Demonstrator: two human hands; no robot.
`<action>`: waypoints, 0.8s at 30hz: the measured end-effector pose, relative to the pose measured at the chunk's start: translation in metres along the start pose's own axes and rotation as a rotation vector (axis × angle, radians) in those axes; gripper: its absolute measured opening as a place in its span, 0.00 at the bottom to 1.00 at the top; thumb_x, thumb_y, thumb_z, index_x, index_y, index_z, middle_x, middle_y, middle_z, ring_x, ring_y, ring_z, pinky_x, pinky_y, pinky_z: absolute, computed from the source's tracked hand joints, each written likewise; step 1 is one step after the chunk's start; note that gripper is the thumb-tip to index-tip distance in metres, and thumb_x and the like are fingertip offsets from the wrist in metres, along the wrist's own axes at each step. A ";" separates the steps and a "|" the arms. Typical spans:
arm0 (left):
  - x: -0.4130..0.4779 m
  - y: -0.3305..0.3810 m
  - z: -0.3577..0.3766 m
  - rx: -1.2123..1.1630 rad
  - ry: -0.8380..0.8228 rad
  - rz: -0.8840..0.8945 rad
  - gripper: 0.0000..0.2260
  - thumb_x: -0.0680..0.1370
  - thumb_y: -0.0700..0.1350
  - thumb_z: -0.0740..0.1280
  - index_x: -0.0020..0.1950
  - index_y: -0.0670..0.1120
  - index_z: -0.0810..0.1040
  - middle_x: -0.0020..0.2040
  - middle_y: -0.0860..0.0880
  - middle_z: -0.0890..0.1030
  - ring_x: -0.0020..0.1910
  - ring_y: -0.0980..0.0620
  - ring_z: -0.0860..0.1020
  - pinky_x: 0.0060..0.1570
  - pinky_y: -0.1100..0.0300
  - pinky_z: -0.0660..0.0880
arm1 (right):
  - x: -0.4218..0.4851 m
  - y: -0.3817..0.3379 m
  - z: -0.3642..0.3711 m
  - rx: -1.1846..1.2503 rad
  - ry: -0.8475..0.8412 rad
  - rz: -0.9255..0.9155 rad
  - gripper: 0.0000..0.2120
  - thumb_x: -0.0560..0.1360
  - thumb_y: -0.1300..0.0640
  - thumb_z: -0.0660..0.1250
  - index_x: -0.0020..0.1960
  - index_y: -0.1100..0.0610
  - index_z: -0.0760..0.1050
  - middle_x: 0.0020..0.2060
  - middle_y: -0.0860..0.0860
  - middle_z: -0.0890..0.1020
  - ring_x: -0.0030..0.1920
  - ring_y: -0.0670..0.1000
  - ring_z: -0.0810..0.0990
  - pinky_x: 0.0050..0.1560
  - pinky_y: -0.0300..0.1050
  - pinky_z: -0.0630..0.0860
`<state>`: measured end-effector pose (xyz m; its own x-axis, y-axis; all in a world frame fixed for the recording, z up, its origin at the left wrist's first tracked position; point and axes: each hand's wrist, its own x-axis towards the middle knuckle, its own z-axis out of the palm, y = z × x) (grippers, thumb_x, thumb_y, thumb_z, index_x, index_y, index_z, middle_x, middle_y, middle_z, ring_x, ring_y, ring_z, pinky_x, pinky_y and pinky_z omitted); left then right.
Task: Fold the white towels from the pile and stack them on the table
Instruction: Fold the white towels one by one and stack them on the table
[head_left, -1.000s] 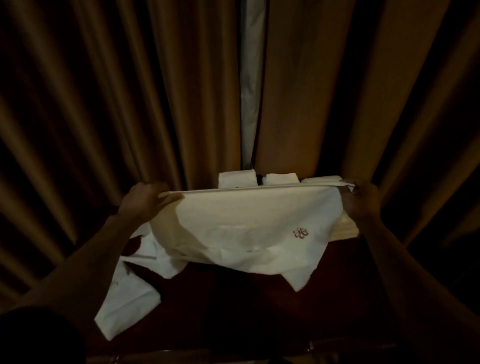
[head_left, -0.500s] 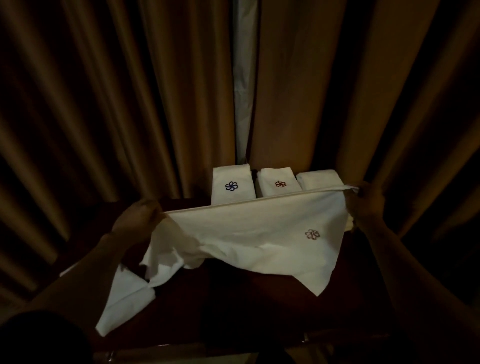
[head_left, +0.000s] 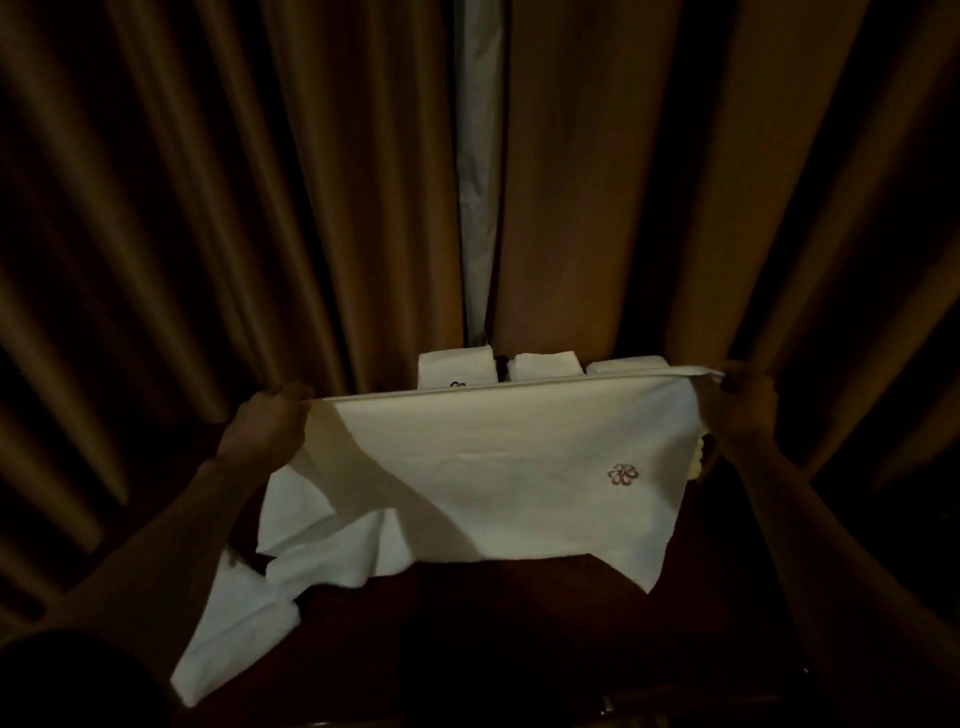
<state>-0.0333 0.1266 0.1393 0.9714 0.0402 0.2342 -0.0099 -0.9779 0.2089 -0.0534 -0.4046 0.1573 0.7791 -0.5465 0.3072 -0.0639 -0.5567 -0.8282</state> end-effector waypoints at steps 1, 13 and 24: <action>0.005 0.003 -0.009 0.017 0.033 0.003 0.15 0.79 0.39 0.63 0.65 0.48 0.77 0.58 0.41 0.81 0.53 0.38 0.80 0.49 0.45 0.80 | 0.004 -0.005 -0.003 0.025 0.010 -0.004 0.10 0.80 0.62 0.65 0.51 0.70 0.79 0.42 0.64 0.80 0.38 0.54 0.77 0.39 0.43 0.70; 0.009 0.027 -0.043 -0.098 0.317 -0.141 0.13 0.82 0.41 0.60 0.64 0.42 0.79 0.54 0.37 0.81 0.48 0.34 0.80 0.46 0.42 0.80 | 0.021 -0.019 -0.023 0.130 0.083 -0.035 0.10 0.79 0.62 0.68 0.58 0.66 0.80 0.50 0.62 0.82 0.48 0.58 0.79 0.48 0.47 0.73; -0.028 0.050 -0.045 -0.169 0.363 -0.225 0.12 0.84 0.41 0.58 0.62 0.39 0.77 0.52 0.37 0.80 0.46 0.36 0.80 0.41 0.46 0.77 | 0.011 0.000 -0.055 0.134 0.109 -0.015 0.09 0.78 0.57 0.70 0.56 0.60 0.82 0.46 0.56 0.83 0.47 0.54 0.80 0.47 0.44 0.74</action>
<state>-0.0715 0.0859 0.1860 0.8083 0.3463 0.4762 0.1240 -0.8907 0.4373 -0.0794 -0.4451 0.1863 0.7064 -0.6078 0.3628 0.0366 -0.4804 -0.8763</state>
